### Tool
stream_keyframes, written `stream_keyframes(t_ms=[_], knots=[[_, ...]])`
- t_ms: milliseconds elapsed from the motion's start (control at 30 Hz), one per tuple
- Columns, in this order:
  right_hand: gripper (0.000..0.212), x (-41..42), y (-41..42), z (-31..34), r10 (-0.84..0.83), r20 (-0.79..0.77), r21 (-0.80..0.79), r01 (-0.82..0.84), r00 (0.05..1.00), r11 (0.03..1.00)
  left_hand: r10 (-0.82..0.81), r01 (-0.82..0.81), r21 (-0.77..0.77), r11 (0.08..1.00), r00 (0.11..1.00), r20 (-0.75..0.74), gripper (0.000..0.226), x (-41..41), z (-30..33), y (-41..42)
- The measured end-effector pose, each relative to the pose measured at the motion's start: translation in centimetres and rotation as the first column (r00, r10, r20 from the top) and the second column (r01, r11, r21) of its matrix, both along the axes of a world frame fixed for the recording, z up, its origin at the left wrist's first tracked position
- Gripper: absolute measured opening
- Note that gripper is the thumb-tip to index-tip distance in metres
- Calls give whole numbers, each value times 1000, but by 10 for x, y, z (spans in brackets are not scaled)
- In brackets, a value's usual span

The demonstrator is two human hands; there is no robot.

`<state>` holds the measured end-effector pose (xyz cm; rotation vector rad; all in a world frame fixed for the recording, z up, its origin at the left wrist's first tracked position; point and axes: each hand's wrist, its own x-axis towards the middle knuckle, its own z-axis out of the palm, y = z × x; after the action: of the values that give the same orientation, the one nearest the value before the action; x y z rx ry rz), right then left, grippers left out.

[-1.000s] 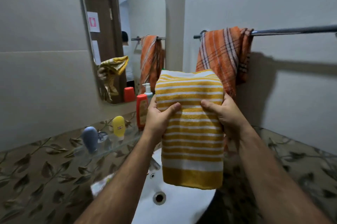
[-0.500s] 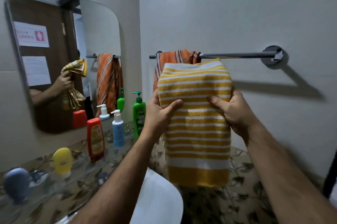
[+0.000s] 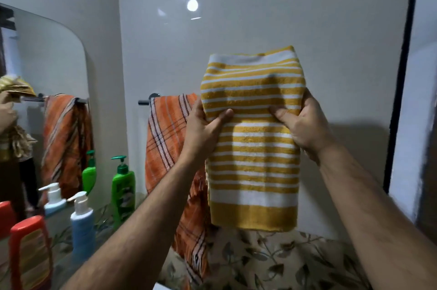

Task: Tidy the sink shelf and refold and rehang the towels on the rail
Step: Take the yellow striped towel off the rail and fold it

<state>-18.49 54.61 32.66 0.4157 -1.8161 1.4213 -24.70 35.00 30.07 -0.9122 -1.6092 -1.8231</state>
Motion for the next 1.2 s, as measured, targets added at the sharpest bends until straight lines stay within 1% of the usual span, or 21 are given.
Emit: stream_keyframes(t_ms=[133, 200, 267, 333, 367, 433, 467, 533, 600, 633, 700, 767, 833, 867, 933, 967, 1033, 1067, 1100, 1133, 1200], knots=[[24, -17, 7, 34, -151, -96, 40, 155, 984, 987, 39, -42, -22, 999, 993, -109, 39, -29, 40, 17], [27, -29, 11, 48, -226, -104, 55, 232, 969, 971, 42, -48, -44, 998, 990, -132, 41, -46, 57, 23], [34, -41, 15, 60, -299, -76, 93, 305, 951, 948, 75, -90, -111, 990, 988, -137, 44, -63, 70, 29], [36, -56, 19, 67, -368, -49, 140, 371, 929, 918, 159, -184, -179, 967, 976, -146, 45, -74, 80, 34], [36, -64, 21, 69, -419, -37, 167, 419, 907, 893, 228, -262, -211, 942, 958, -171, 45, -80, 85, 38], [37, -75, 24, 70, -524, -7, 232, 511, 852, 827, 385, -446, -285, 848, 889, -246, 46, -87, 91, 42], [38, -79, 24, 69, -571, 9, 267, 548, 821, 792, 426, -487, -325, 810, 871, -244, 51, -90, 92, 43], [43, -85, 24, 67, -639, 28, 315, 600, 768, 735, 416, -442, -392, 807, 896, -155, 66, -97, 90, 43], [56, -86, 22, 65, -657, 47, 316, 613, 752, 724, 417, -433, -374, 820, 900, -126, 83, -100, 85, 42], [62, -87, 23, 65, -659, 43, 295, 620, 751, 727, 454, -478, -328, 815, 878, -150, 87, -99, 84, 43], [65, -87, 22, 63, -650, -16, 229, 636, 759, 737, 570, -617, -238, 750, 785, -241, 81, -93, 85, 45], [69, -86, 20, 58, -650, -138, 172, 665, 747, 727, 607, -686, -191, 702, 716, -343, 63, -87, 85, 49], [73, -86, 19, 54, -669, -268, 167, 717, 694, 677, 595, -706, -171, 687, 682, -424, 42, -84, 83, 49], [74, -86, 18, 53, -685, -341, 190, 760, 644, 621, 599, -728, -155, 668, 650, -467, 33, -86, 82, 48], [67, -86, 18, 54, -716, -475, 240, 858, 511, 454, 607, -776, -166, 608, 589, -533, 18, -88, 82, 47], [60, -86, 16, 55, -730, -517, 260, 894, 447, 364, 600, -787, -194, 585, 582, -548, 15, -89, 84, 47], [43, -84, 13, 58, -742, -569, 303, 929, 355, 211, 587, -806, -280, 521, 577, -569, 18, -91, 89, 48], [32, -83, 12, 60, -732, -595, 332, 931, 333, 153, 581, -819, -335, 465, 569, -583, 23, -91, 92, 49], [22, -82, 11, 62, -711, -613, 376, 919, 344, 120, 574, -826, -393, 404, 564, -594, 31, -92, 94, 50], [13, -81, 11, 63, -685, -612, 438, 891, 394, 120, 565, -824, -445, 351, 566, -601, 38, -92, 97, 51], [8, -80, 12, 68, -638, -557, 566, 805, 531, 176, 524, -803, -524, 283, 587, -617, 48, -92, 103, 53]])
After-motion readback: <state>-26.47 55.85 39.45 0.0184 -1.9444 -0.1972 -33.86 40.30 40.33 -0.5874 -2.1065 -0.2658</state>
